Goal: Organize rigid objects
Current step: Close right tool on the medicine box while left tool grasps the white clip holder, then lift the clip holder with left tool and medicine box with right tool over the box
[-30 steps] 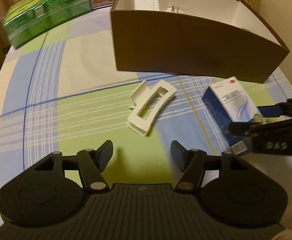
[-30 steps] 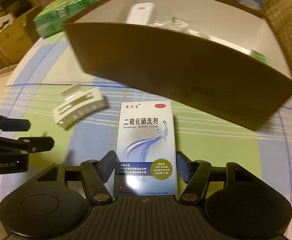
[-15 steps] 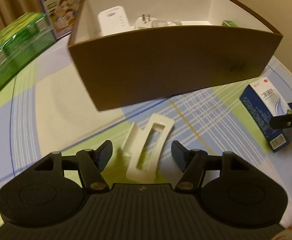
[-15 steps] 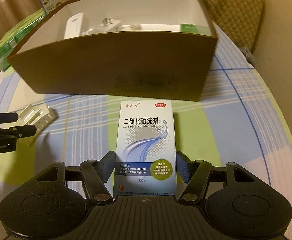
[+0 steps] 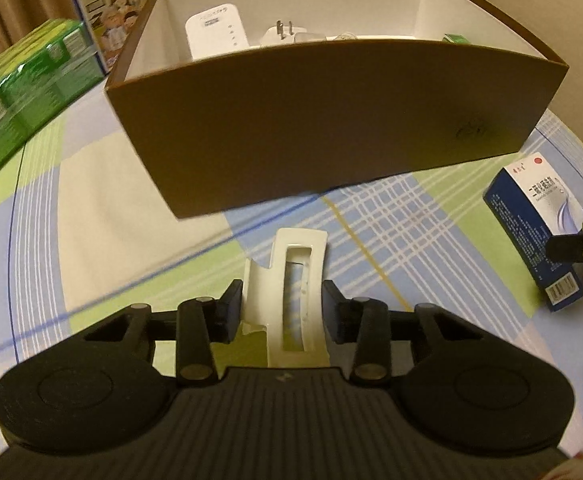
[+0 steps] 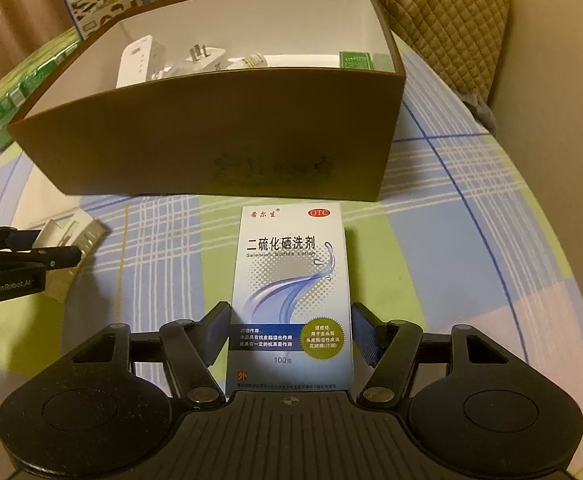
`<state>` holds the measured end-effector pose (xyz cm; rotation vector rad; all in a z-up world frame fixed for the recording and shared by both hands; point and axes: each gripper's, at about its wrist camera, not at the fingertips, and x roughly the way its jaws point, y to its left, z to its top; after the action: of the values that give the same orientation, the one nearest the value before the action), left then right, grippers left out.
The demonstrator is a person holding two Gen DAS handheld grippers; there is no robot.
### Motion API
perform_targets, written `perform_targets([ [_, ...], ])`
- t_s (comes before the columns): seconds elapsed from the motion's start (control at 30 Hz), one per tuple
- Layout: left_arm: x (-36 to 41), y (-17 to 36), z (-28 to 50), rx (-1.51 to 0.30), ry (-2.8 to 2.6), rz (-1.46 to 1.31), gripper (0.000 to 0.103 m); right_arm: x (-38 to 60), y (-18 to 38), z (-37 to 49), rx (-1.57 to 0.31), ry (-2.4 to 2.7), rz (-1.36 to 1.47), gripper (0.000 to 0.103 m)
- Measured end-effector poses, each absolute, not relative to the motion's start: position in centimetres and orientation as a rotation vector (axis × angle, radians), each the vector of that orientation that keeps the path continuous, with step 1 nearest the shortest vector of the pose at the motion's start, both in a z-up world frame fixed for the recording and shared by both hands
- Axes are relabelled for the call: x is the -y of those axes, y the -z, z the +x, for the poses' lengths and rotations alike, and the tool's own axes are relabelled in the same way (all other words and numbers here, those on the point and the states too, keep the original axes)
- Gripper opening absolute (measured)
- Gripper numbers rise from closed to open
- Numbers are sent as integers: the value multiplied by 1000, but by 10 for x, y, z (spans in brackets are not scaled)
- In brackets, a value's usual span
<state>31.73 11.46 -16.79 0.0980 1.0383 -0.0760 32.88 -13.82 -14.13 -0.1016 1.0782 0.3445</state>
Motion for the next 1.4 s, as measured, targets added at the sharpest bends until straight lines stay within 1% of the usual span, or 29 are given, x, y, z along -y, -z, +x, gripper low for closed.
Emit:
perform_targets([
  [0.17,-102,165,296,-1053,55,75,36,135,141,320,-1062,-389,-137,61],
  [0.6,-69,161,245,-1086,45,30,35,125,147,276,-1102,-532,-211,61],
  [0.83,-62,162,244,-1099,48,37,35,121,148,266,-1108,-537,-217,61],
  [1.2,-58,171,248,-1090,48,57,35,111,157,281,-1131,-482,-194,65],
  [1.4,-58,171,250,-1089,45,58,35,109,157,284,-1122,-482,-195,65],
])
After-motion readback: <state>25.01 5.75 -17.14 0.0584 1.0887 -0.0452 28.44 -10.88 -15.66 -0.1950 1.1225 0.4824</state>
